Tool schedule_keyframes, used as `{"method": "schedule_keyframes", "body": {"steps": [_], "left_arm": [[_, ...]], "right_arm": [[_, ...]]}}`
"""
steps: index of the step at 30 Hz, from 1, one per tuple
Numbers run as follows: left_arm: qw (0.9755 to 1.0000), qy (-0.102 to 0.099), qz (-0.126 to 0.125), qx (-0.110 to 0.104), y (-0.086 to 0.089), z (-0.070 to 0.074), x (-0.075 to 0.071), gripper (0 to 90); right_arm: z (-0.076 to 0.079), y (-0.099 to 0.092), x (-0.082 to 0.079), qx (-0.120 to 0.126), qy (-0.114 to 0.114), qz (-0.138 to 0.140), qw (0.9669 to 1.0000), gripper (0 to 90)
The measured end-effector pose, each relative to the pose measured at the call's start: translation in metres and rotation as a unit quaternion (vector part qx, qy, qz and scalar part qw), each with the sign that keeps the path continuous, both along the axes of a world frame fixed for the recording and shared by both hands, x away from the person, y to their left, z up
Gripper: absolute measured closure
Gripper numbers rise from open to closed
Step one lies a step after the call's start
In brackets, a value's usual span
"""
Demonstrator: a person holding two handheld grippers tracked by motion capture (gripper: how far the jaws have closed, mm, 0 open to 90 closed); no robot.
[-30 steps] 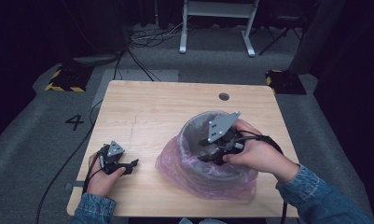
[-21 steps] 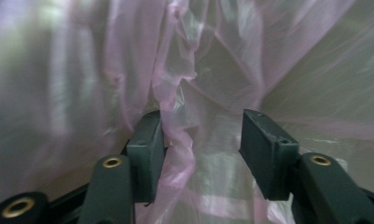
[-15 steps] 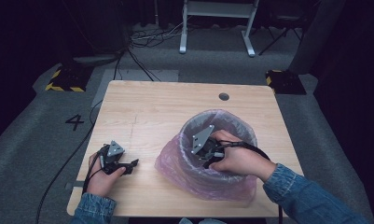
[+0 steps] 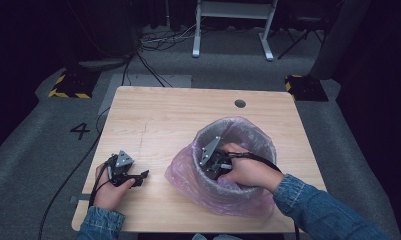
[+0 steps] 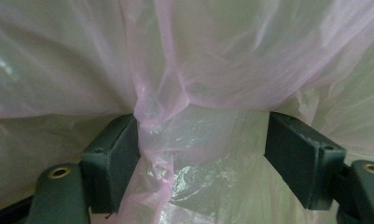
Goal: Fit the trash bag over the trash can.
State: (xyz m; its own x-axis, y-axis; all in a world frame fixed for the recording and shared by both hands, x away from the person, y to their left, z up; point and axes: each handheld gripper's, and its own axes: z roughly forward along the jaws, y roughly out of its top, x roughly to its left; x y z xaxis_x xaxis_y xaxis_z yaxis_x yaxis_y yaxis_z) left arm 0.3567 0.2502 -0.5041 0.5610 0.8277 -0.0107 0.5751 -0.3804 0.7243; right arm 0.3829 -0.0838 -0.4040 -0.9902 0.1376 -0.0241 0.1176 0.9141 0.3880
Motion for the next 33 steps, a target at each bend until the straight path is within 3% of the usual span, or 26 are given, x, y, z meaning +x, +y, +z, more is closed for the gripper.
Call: {"method": "schedule_keyframes", "body": {"steps": [3, 7, 11, 14, 15, 19, 25, 27, 33], "left_arm": [[1.0000, 0.000, -0.001, 0.000, 0.000, 0.000, 0.000, 24.2], [1.0000, 0.000, -0.002, -0.001, -0.002, 0.000, 0.001, 24.2], [1.0000, -0.001, -0.002, -0.001, -0.002, 0.000, 0.001, 24.2], [1.0000, -0.001, -0.002, -0.001, -0.002, 0.000, 0.001, 24.2], [1.0000, -0.001, -0.002, -0.001, -0.002, 0.000, 0.001, 24.2], [1.0000, -0.001, -0.003, -0.001, -0.002, 0.000, 0.001, 24.1], [1.0000, -0.001, -0.003, 0.000, -0.002, 0.000, 0.001, 24.1], [1.0000, -0.001, -0.002, -0.001, -0.002, 0.000, 0.001, 24.0], [1.0000, 0.000, -0.006, -0.001, -0.002, 0.000, 0.002, 23.1]], "right_arm": [[0.015, -0.005, -0.002, 0.035, 0.004, 0.004, 0.9994, 28.8], [0.041, -0.019, -0.001, 0.078, -0.019, -0.023, 0.9965, 29.0], [0.068, -0.036, -0.001, 0.120, -0.030, -0.046, 0.9912, 29.5], [0.090, -0.049, -0.002, 0.152, -0.047, -0.073, 0.9845, 30.8], [0.097, -0.055, -0.002, 0.170, -0.057, -0.084, 0.9803, 30.7], [0.111, -0.069, -0.003, 0.200, -0.070, -0.112, 0.9708, 30.5], [0.120, -0.094, 0.001, 0.212, -0.099, -0.161, 0.9588, 30.4], [0.121, -0.107, 0.003, 0.218, -0.106, -0.182, 0.9529, 30.2], [0.124, -0.135, 0.002, 0.222, -0.127, -0.227, 0.9397, 29.9]]}}
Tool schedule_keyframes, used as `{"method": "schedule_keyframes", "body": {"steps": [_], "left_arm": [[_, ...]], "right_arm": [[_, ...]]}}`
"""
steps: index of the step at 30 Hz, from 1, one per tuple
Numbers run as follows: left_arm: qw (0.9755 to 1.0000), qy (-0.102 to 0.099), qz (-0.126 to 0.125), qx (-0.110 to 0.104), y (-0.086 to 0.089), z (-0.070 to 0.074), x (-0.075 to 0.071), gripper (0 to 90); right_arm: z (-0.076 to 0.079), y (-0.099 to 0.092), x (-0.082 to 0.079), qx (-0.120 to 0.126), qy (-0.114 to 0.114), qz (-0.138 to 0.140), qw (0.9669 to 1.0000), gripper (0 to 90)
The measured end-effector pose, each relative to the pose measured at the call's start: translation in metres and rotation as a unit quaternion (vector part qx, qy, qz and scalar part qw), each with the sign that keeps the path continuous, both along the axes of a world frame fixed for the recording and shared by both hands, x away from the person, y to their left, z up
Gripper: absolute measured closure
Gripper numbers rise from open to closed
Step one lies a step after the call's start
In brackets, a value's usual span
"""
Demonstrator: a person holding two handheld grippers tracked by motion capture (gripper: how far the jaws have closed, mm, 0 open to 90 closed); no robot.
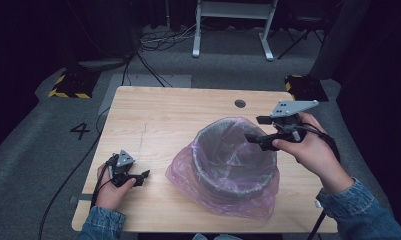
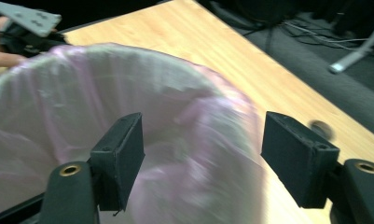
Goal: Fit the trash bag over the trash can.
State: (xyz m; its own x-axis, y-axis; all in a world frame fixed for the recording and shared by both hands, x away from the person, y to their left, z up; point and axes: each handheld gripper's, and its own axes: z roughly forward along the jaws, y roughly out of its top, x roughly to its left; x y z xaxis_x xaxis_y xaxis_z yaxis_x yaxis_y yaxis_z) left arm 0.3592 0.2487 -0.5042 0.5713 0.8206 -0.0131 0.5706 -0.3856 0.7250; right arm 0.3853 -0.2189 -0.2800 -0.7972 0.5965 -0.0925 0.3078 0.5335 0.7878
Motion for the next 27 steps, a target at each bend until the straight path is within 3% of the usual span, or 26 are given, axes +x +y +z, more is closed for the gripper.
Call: {"method": "schedule_keyframes", "body": {"steps": [4, 10, 22, 27], "left_arm": [[0.9999, 0.001, -0.016, 0.001, 0.004, 0.000, 0.000, 23.0], [0.9998, 0.001, -0.018, 0.002, 0.006, 0.000, -0.001, 23.0], [1.0000, -0.002, -0.007, 0.001, 0.004, 0.000, -0.003, 23.2], [1.0000, 0.000, -0.008, -0.001, 0.004, 0.000, -0.002, 22.9]], "right_arm": [[0.003, -0.021, -0.001, 0.006, -0.003, -0.028, 0.9996, 29.7], [0.003, -0.051, -0.002, 0.011, -0.009, -0.065, 0.9978, 28.7], [-0.022, -0.110, -0.010, 0.020, -0.008, -0.133, 0.9909, 28.0], [-0.036, -0.129, -0.016, 0.014, -0.003, -0.135, 0.9907, 25.2]]}}
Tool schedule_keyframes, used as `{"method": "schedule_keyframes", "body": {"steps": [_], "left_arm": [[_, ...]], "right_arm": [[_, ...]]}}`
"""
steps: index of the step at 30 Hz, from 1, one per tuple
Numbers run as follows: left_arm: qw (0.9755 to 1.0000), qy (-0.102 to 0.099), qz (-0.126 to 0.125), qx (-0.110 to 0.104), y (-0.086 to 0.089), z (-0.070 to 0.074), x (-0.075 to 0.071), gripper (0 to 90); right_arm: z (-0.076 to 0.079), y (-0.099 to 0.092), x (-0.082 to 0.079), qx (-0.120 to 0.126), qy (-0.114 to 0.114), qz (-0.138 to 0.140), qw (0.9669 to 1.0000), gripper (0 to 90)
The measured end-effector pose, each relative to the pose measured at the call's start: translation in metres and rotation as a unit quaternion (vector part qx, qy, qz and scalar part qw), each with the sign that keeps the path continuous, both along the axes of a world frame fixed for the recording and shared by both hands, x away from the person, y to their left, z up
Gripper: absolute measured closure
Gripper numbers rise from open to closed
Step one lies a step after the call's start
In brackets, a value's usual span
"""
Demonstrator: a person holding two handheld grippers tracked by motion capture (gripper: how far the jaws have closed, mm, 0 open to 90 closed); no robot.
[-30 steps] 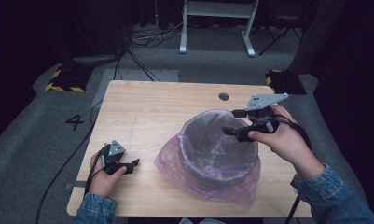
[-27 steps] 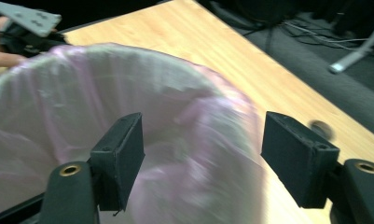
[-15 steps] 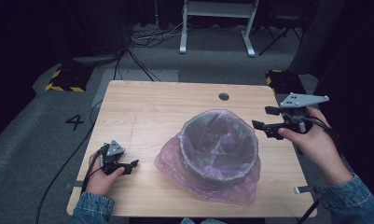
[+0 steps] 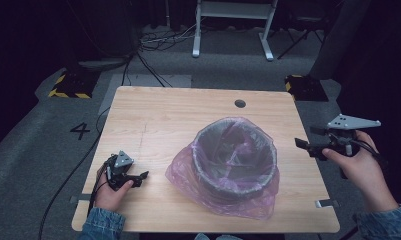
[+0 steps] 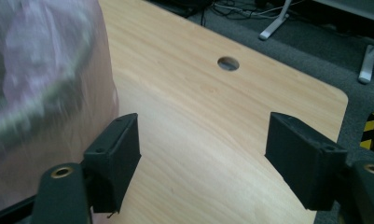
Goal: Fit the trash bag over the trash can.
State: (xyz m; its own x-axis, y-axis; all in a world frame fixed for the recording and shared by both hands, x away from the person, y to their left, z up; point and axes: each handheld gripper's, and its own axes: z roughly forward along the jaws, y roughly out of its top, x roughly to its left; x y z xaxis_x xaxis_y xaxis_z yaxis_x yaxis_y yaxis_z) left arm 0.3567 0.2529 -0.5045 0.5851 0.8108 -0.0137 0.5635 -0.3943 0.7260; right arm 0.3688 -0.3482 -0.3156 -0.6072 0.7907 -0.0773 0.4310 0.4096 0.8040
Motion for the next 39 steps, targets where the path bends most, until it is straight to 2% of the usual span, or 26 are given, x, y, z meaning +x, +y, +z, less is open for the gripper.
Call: {"method": "schedule_keyframes", "body": {"steps": [3, 9, 15, 20, 23, 25, 30, 34, 36, 39], "left_arm": [[1.0000, -0.001, 0.000, 0.002, 0.000, 0.000, 0.000, 22.6], [1.0000, -0.001, -0.001, 0.002, 0.000, 0.000, 0.000, 22.5], [1.0000, 0.000, -0.002, 0.001, 0.000, 0.000, 0.000, 21.8], [1.0000, 0.001, -0.004, 0.002, 0.000, 0.000, 0.000, 21.2], [1.0000, 0.001, -0.004, 0.002, 0.000, 0.000, 0.000, 21.2], [1.0000, 0.000, -0.005, 0.004, 0.000, 0.000, 0.000, 21.1], [1.0000, 0.001, -0.005, 0.005, 0.000, 0.000, 0.001, 20.7], [1.0000, 0.002, -0.005, 0.004, -0.001, 0.000, 0.001, 20.5], [1.0000, 0.002, -0.004, 0.004, -0.001, 0.000, 0.001, 20.3], [1.0000, 0.003, -0.003, 0.002, -0.001, 0.000, 0.001, 19.7]], "right_arm": [[-0.013, -0.008, -0.004, -0.004, 0.012, 0.011, 0.9999, 25.1], [-0.041, -0.022, -0.009, 0.009, 0.033, 0.002, 0.9994, 24.7], [-0.074, -0.026, -0.014, 0.017, 0.058, -0.002, 0.9982, 24.6], [-0.095, -0.028, -0.020, 0.017, 0.046, -0.017, 0.9986, 25.0], [-0.104, -0.024, -0.026, -0.012, 0.004, -0.021, 0.9997, 25.4], [-0.111, -0.019, -0.030, 0.000, -0.005, -0.023, 0.9997, 25.1], [-0.130, -0.012, -0.033, 0.019, 0.003, -0.033, 0.9993, 24.9], [-0.148, -0.010, -0.030, 0.035, 0.022, -0.040, 0.9984, 24.9], [-0.153, -0.010, -0.028, 0.032, 0.020, -0.047, 0.9982, 26.5], [-0.160, -0.010, -0.024, 0.006, 0.001, -0.070, 0.9975, 27.8]]}}
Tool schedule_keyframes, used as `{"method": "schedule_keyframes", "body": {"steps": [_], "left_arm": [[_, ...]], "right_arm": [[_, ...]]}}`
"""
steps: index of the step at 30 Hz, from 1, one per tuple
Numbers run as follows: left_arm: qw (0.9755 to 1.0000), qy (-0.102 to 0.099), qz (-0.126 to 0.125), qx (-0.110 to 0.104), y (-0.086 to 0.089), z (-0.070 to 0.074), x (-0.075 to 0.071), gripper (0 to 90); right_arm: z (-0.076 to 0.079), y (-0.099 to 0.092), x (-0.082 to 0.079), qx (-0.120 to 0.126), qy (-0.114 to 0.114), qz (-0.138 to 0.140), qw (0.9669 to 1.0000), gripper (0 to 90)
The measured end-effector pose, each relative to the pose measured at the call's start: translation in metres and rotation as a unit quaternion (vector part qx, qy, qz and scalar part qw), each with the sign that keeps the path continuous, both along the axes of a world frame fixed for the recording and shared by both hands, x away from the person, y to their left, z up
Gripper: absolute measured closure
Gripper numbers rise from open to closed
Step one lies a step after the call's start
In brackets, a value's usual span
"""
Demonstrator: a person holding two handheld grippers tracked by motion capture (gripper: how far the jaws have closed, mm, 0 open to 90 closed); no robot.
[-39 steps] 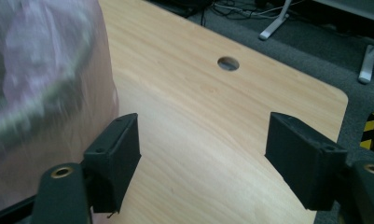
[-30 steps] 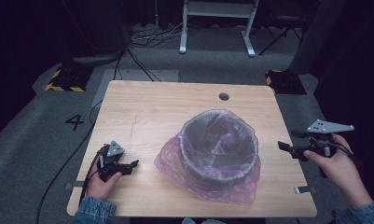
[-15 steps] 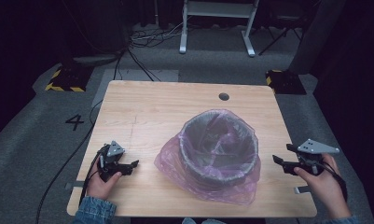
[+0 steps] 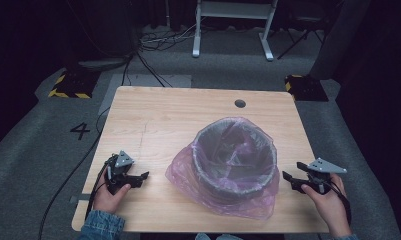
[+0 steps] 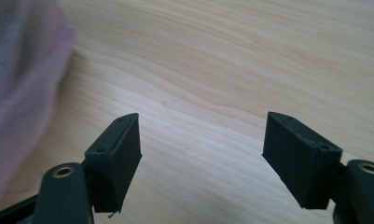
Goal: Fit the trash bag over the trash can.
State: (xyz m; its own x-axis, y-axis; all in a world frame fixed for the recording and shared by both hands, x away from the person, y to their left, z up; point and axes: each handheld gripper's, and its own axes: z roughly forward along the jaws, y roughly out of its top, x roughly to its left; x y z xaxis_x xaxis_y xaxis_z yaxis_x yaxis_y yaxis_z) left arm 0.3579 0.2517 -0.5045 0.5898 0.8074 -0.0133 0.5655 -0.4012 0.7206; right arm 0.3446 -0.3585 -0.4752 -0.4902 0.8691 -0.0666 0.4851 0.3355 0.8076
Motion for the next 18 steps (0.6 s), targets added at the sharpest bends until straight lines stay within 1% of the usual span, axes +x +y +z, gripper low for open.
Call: {"method": "schedule_keyframes", "body": {"steps": [1, 2, 5, 7, 8, 10, 12, 13, 14, 15, 17, 18], "left_arm": [[1.0000, -0.001, -0.001, 0.001, 0.000, 0.000, 0.000, 19.4], [1.0000, -0.001, -0.001, 0.001, 0.000, 0.000, 0.000, 19.3], [1.0000, -0.001, 0.000, 0.001, 0.000, 0.000, 0.000, 19.1], [1.0000, -0.001, 0.000, 0.001, 0.000, 0.000, 0.000, 19.1], [1.0000, -0.001, 0.000, 0.001, 0.000, 0.000, 0.000, 19.1], [1.0000, -0.001, 0.000, 0.001, 0.000, 0.000, 0.000, 19.1], [1.0000, -0.001, 0.000, 0.001, 0.000, 0.000, 0.000, 19.1], [1.0000, -0.001, 0.000, 0.001, 0.000, 0.000, 0.000, 19.1], [1.0000, -0.001, 0.000, 0.001, 0.000, 0.000, 0.000, 19.1], [1.0000, -0.001, 0.000, 0.001, 0.000, 0.000, 0.000, 19.1], [1.0000, -0.001, 0.000, 0.001, 0.000, 0.000, 0.000, 19.1], [1.0000, -0.001, 0.000, 0.001, 0.000, 0.000, 0.000, 19.1]], "right_arm": [[-0.002, 0.001, 0.002, -0.006, -0.004, -0.008, 0.9999, 27.9], [-0.003, 0.001, 0.002, -0.003, -0.004, -0.011, 0.9999, 27.9], [-0.010, 0.002, 0.007, 0.030, 0.005, -0.023, 0.9993, 28.4], [-0.016, 0.003, 0.012, 0.038, 0.010, -0.030, 0.9988, 28.3], [-0.020, 0.002, 0.015, 0.038, 0.010, -0.032, 0.9987, 28.0], [-0.025, 0.003, 0.019, 0.037, 0.024, -0.035, 0.9984, 28.2], [-0.027, 0.003, 0.024, 0.020, 0.047, -0.029, 0.9983, 27.0], [-0.027, 0.003, 0.025, 0.015, 0.052, -0.030, 0.9981, 27.0], [-0.028, 0.004, 0.026, 0.008, 0.053, -0.032, 0.9980, 26.1], [-0.028, 0.005, 0.028, -0.001, 0.053, -0.035, 0.9980, 23.1], [-0.028, 0.006, 0.030, -0.004, 0.055, -0.035, 0.9979, 19.7], [-0.028, 0.006, 0.032, -0.001, 0.059, -0.037, 0.9976, 17.0]]}}
